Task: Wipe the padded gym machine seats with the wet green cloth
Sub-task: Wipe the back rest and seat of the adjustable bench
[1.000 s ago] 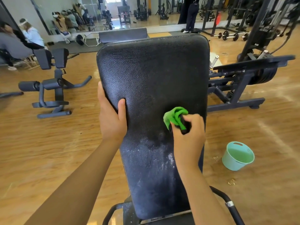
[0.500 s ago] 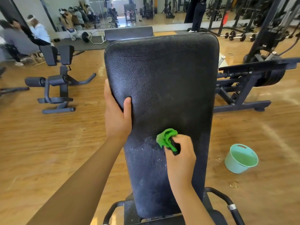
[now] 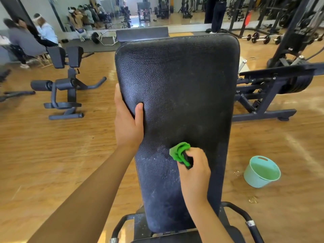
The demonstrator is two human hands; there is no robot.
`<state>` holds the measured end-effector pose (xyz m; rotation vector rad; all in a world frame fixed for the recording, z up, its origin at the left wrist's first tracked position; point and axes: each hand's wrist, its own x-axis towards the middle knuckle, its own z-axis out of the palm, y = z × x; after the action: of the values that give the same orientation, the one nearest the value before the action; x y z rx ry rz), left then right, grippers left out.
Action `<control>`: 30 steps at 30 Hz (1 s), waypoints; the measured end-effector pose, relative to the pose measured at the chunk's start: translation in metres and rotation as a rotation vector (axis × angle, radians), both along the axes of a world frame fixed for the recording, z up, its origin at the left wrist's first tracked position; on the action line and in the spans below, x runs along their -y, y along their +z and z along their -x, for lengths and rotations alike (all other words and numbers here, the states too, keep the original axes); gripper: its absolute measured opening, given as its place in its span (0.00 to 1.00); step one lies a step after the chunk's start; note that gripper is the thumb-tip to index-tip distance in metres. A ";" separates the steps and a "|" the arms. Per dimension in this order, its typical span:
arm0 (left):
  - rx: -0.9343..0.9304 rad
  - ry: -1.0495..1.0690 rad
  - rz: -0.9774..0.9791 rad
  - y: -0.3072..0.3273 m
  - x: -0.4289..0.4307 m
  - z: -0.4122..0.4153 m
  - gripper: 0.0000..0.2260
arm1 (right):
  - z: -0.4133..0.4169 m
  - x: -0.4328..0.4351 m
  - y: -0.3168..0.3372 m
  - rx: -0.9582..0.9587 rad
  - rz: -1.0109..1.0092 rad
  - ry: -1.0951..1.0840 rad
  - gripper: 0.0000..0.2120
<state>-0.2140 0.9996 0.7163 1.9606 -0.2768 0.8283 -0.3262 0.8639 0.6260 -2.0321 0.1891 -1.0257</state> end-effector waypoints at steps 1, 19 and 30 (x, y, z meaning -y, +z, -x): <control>-0.002 -0.002 -0.003 0.000 0.000 0.000 0.30 | -0.002 0.000 0.012 0.020 -0.071 -0.008 0.15; -0.041 0.013 0.033 -0.002 0.000 -0.001 0.25 | -0.007 0.021 0.017 0.027 0.128 0.069 0.15; -0.012 0.039 0.031 -0.005 0.000 -0.004 0.25 | -0.013 0.047 0.026 0.085 0.128 -0.049 0.16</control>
<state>-0.2105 0.9995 0.7113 1.9465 -0.2186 0.8412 -0.3129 0.8173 0.6519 -2.1026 0.1317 -1.1792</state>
